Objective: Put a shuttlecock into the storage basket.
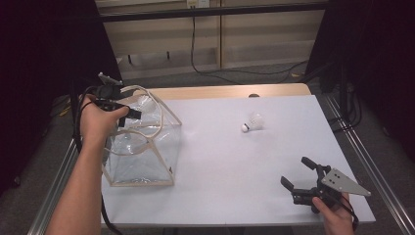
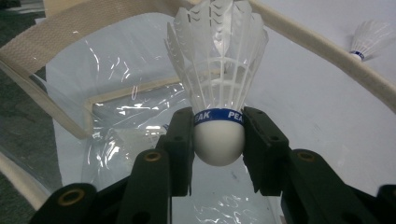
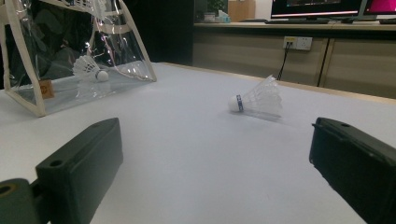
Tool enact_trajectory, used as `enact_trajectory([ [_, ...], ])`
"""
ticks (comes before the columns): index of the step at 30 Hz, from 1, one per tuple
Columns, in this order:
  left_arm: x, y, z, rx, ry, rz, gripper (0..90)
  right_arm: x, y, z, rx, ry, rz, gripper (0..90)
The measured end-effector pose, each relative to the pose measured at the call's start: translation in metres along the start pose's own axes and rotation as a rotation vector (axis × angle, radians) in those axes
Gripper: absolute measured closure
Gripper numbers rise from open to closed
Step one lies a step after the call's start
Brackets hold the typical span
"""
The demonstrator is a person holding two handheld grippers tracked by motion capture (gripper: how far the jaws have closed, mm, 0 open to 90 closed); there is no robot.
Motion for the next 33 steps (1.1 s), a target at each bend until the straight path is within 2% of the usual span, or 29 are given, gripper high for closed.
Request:
enact_trajectory([
  [3,0.000,0.001,0.001,-0.004,-0.007,0.008,58.2,0.000,0.000,0.000,0.000,0.000,0.000,2.4],
  [13,0.001,-0.002,-0.004,0.042,-0.007,0.009,54.1,0.000,0.000,0.000,0.001,0.000,0.000,2.4],
  [15,0.001,-0.005,-0.005,0.056,-0.015,0.003,53.4,0.000,0.000,0.000,0.001,0.001,0.000,2.4],
  [22,0.000,-0.014,-0.012,0.089,-0.004,0.035,49.6,0.000,0.000,0.000,0.002,0.001,-0.002,2.4],
  [33,-0.003,-0.028,-0.024,0.149,-0.016,0.060,44.4,0.000,0.000,-0.001,0.002,0.002,-0.001,2.5],
])
Point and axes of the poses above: each handheld gripper's, and its own axes: z roughly forward along the jaws, x roughly out of its underside, y roughly to its left, the point moved 10 cm from there along z, roughly forward along the jaws, and after that the axes turned 2 degrees about -z, right-handed, at the moved point
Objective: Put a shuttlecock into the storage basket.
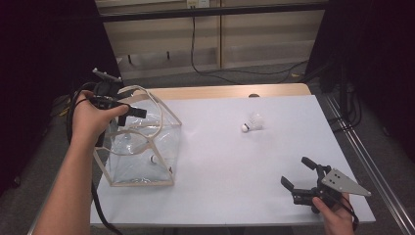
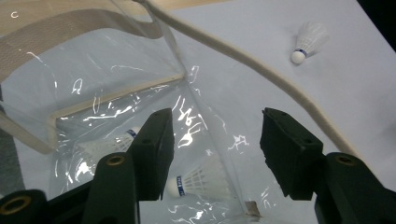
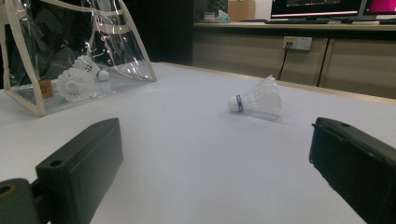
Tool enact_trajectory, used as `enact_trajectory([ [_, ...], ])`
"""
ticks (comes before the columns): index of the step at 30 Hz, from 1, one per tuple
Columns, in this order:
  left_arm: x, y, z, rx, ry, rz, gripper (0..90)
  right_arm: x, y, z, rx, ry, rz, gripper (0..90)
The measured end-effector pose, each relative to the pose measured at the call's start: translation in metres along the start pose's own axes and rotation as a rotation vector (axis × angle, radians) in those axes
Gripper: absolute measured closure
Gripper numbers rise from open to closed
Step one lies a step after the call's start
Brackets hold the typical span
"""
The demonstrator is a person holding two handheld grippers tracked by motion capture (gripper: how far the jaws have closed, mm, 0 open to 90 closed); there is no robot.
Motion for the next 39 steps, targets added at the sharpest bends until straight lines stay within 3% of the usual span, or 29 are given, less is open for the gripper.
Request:
enact_trajectory([
  [15,0.001,-0.035,-0.004,0.121,0.000,0.084,33.6,0.000,0.000,0.000,0.000,-0.002,0.000,2.5],
  [22,0.002,-0.050,-0.003,0.147,0.007,0.128,30.0,0.000,0.000,0.000,0.000,-0.002,0.001,2.4],
  [39,-0.002,-0.078,0.003,0.187,-0.005,0.179,18.9,0.000,0.001,0.001,-0.002,-0.001,0.001,2.5],
])
Point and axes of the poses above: each handheld gripper's, and its own axes: z roughly forward along the jaws, x roughly out of its underside, y roughly to its left, the point moved 10 cm from there along z, roughly forward along the jaws, and after that the axes turned 2 degrees about -z, right-handed, at the moved point
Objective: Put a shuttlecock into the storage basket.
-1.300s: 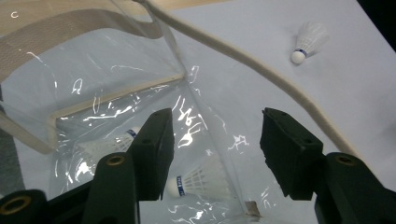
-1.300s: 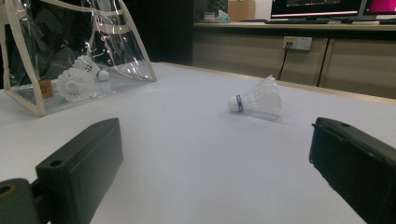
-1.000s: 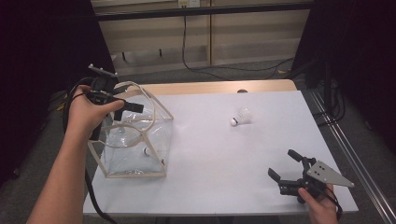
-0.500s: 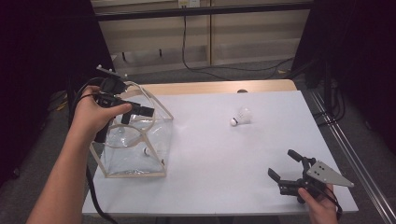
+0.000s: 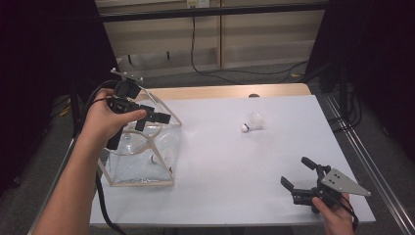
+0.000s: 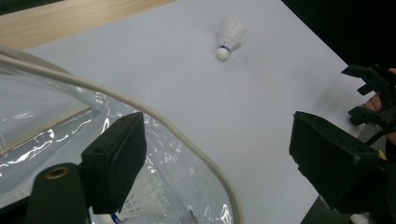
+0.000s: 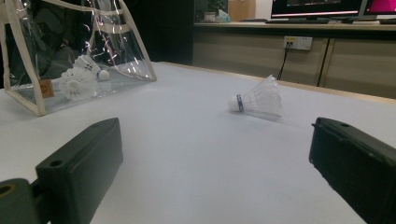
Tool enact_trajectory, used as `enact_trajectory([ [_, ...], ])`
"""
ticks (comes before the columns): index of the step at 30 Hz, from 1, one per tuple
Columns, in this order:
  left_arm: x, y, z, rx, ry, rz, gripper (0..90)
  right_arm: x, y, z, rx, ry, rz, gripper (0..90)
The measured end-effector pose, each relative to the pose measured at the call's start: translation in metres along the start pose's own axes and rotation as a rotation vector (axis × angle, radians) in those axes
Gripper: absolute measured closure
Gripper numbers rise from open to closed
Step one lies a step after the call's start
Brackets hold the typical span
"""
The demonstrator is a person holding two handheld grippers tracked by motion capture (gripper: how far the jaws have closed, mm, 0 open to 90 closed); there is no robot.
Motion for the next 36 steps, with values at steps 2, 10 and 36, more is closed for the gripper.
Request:
enact_trajectory([
  [2,-0.001,-0.003,0.002,0.006,-0.002,0.009,17.6,0.000,0.000,0.000,0.000,-0.001,-0.002,2.4],
  [10,-0.002,-0.014,0.008,0.028,-0.004,0.033,14.3,0.000,0.000,0.000,0.000,0.001,-0.002,2.5],
  [36,-0.002,-0.034,0.021,0.056,0.000,0.076,8.6,0.000,0.000,-0.001,0.000,0.001,-0.003,2.5],
])
Point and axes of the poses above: each handheld gripper's, and its own axes: z roughly forward along the jaws, x roughly out of its underside, y roughly to its left, the point moved 10 cm from there along z, roughly forward along the jaws, and after that the axes turned 2 degrees about -z, right-handed, at the moved point
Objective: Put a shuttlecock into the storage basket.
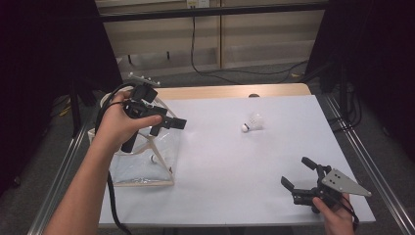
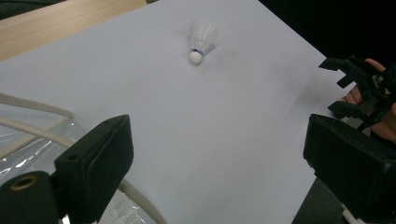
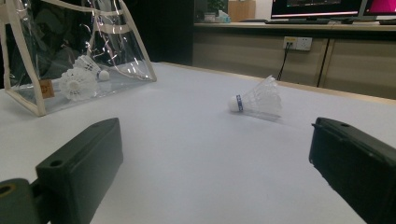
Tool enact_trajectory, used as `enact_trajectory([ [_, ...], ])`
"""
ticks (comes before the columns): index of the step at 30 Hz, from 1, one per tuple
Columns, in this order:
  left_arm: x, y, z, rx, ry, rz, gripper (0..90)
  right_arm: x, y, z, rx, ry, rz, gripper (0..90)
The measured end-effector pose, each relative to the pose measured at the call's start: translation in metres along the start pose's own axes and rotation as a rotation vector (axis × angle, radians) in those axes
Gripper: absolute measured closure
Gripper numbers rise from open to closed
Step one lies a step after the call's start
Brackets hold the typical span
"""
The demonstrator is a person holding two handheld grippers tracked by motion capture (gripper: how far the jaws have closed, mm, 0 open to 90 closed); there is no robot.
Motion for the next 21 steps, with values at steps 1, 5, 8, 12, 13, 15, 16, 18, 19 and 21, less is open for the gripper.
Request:
enact_trajectory([
  [1,0.000,-0.002,0.001,0.004,-0.002,-0.002,8.2,0.000,0.000,0.000,0.000,0.000,0.000,2.5],
  [5,-0.001,-0.007,0.005,0.012,-0.009,0.004,5.5,0.000,0.000,0.000,0.001,-0.001,0.000,2.5],
  [8,-0.002,-0.010,0.008,0.024,-0.019,0.003,4.4,0.000,0.000,0.000,0.000,-0.002,0.000,2.5],
  [12,-0.001,-0.015,0.013,0.033,-0.017,0.006,3.9,0.000,0.000,0.000,0.000,-0.002,0.001,2.5],
  [13,-0.001,-0.015,0.014,0.032,-0.011,0.015,3.9,0.000,0.000,0.000,0.000,-0.002,0.001,2.5],
  [15,0.000,-0.017,0.017,0.030,-0.011,0.018,3.5,0.000,0.000,0.000,-0.001,-0.002,0.000,2.5],
  [16,0.000,-0.018,0.018,0.027,-0.014,0.014,3.3,0.000,0.000,0.000,-0.001,-0.003,0.000,2.5],
  [18,0.000,-0.019,0.021,0.026,-0.012,0.015,3.2,0.000,0.000,0.000,0.000,-0.002,0.001,2.5],
  [19,0.001,-0.018,0.022,0.023,-0.012,0.018,3.2,0.000,0.000,0.000,0.000,-0.002,0.001,2.5],
  [21,0.001,-0.019,0.024,0.024,-0.014,0.007,3.0,0.000,0.000,0.000,-0.001,-0.002,0.000,2.5],
])
Point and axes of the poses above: each handheld gripper's, and its own axes: z roughly forward along the jaws, x roughly out of its underside, y roughly to its left, the point moved 10 cm from there along z, roughly forward along the jaws, and after that the axes turned 2 degrees about -z, right-handed, at the moved point
